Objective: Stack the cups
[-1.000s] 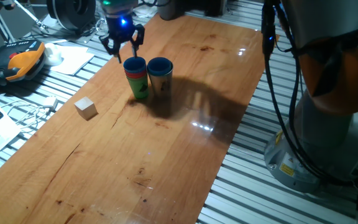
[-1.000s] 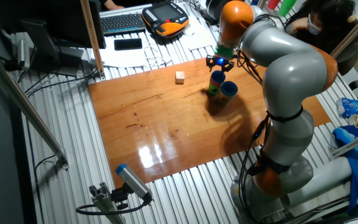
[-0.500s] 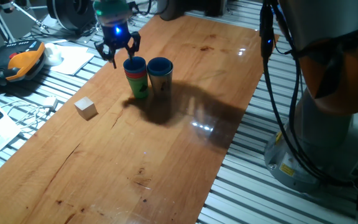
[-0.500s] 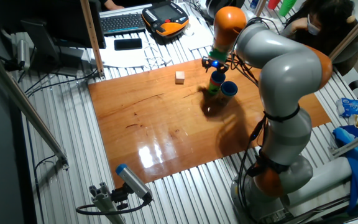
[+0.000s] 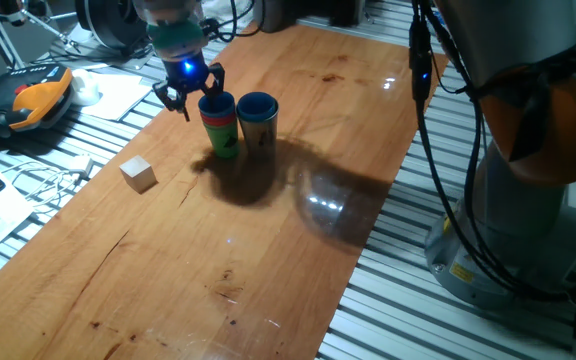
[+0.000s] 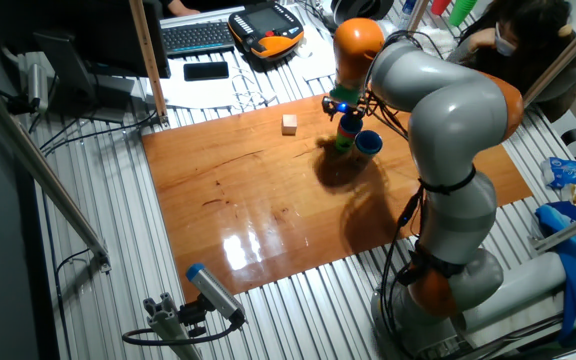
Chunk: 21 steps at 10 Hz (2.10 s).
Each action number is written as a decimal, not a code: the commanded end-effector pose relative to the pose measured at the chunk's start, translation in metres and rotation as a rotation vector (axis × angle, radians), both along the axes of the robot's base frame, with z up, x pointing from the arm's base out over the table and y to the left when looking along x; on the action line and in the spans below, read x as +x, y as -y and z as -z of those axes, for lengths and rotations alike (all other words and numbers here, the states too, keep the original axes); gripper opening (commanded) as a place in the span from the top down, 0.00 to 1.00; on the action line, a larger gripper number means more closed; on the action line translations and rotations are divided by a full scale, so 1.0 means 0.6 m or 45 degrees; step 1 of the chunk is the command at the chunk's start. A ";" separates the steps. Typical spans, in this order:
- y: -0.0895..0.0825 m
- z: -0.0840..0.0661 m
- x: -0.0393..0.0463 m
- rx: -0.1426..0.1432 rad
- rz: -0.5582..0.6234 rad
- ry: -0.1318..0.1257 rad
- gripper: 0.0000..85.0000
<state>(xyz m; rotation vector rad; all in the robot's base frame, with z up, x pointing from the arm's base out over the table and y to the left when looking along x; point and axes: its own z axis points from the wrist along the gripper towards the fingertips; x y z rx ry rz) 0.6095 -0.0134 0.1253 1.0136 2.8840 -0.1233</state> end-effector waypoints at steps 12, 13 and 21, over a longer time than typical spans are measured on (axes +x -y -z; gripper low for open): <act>0.002 -0.009 0.003 0.015 -0.092 -0.053 1.00; 0.006 -0.041 0.005 0.067 -0.082 -0.072 1.00; 0.070 -0.217 -0.022 0.321 -0.151 -0.171 1.00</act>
